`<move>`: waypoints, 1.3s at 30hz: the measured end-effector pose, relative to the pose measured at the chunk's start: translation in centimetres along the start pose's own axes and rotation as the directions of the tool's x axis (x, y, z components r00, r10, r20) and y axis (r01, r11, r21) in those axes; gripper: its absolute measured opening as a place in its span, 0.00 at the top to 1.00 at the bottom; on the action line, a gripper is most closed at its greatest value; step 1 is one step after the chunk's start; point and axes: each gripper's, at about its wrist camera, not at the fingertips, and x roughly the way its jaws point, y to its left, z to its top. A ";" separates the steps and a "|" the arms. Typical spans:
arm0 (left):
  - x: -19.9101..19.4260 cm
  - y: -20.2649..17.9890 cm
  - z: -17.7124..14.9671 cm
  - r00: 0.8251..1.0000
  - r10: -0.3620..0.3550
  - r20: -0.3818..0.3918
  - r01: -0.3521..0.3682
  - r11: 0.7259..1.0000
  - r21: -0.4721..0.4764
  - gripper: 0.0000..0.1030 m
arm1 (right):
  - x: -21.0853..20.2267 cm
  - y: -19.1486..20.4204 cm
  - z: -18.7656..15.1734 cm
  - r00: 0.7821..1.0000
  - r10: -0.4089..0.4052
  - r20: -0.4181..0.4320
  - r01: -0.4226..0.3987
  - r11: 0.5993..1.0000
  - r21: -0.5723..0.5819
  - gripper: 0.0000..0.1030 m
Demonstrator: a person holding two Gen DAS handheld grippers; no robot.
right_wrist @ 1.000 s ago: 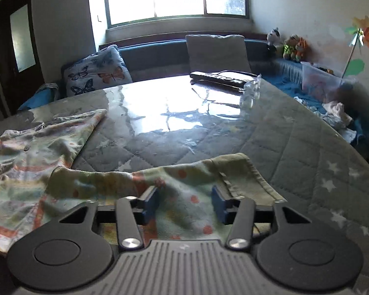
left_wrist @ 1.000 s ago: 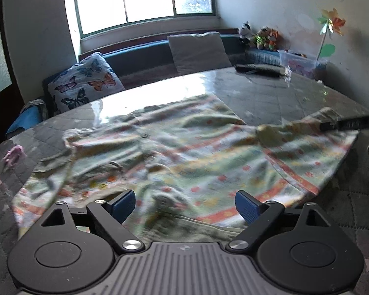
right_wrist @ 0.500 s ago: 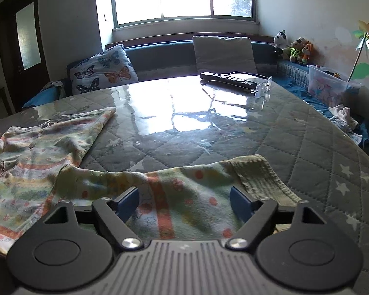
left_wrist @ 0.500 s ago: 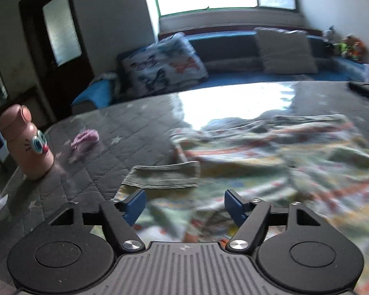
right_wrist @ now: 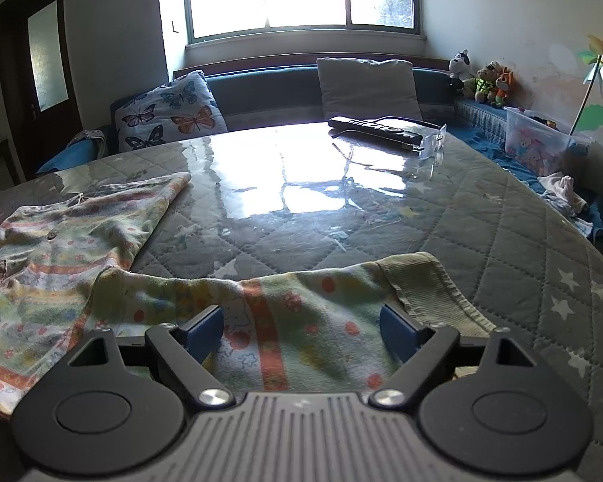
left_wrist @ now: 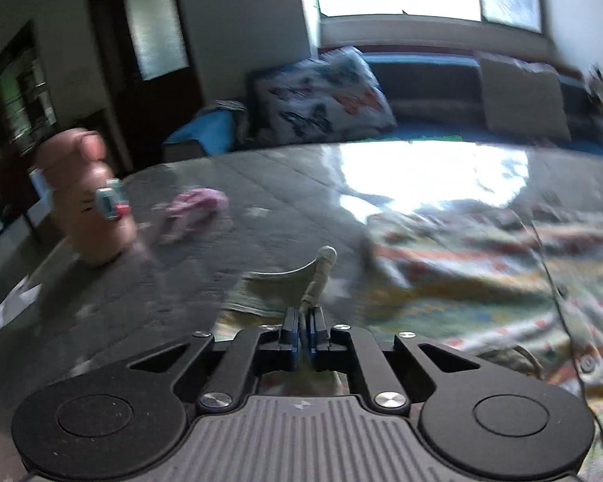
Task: Fold clothes
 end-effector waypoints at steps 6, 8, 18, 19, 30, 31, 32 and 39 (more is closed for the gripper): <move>-2.4 6.5 -1.1 0.996 0.088 0.020 -0.085 0.986 -0.144 0.97 | 0.1 0.2 0.0 1.000 -0.012 -0.002 0.012 1.000 -0.008 0.16; -3.0 8.2 -2.1 0.994 0.110 0.015 -0.106 0.980 -0.170 0.97 | 0.1 0.3 0.0 1.000 -0.017 -0.004 0.017 1.000 -0.014 0.16; -5.0 14.6 -7.3 0.984 0.168 -0.055 -0.177 0.951 -0.254 0.97 | 0.3 0.5 0.1 0.999 -0.031 -0.011 0.031 0.999 -0.036 0.14; -5.0 14.6 -7.6 0.984 0.168 -0.060 -0.178 0.952 -0.250 0.97 | 0.3 0.6 0.1 0.999 -0.033 -0.013 0.033 0.999 -0.039 0.14; -6.0 14.4 -6.9 0.974 0.222 -0.054 -0.228 0.949 -0.216 0.77 | 0.6 0.6 0.2 0.999 -0.032 -0.024 0.031 0.999 -0.043 0.06; -6.3 14.0 -6.5 0.975 0.216 -0.043 -0.220 0.953 -0.209 0.69 | 0.6 0.5 0.2 0.999 -0.031 -0.025 0.030 0.999 -0.043 0.06; -6.3 13.6 -6.1 0.979 0.201 -0.030 -0.202 0.959 -0.200 0.66 | 0.6 0.5 0.2 0.999 -0.030 -0.026 0.029 0.999 -0.044 0.05; -6.5 7.5 -2.6 1.000 0.019 0.019 -0.017 0.995 -0.099 0.52 | 0.7 0.2 0.2 0.999 -0.015 -0.031 0.014 0.999 -0.034 0.00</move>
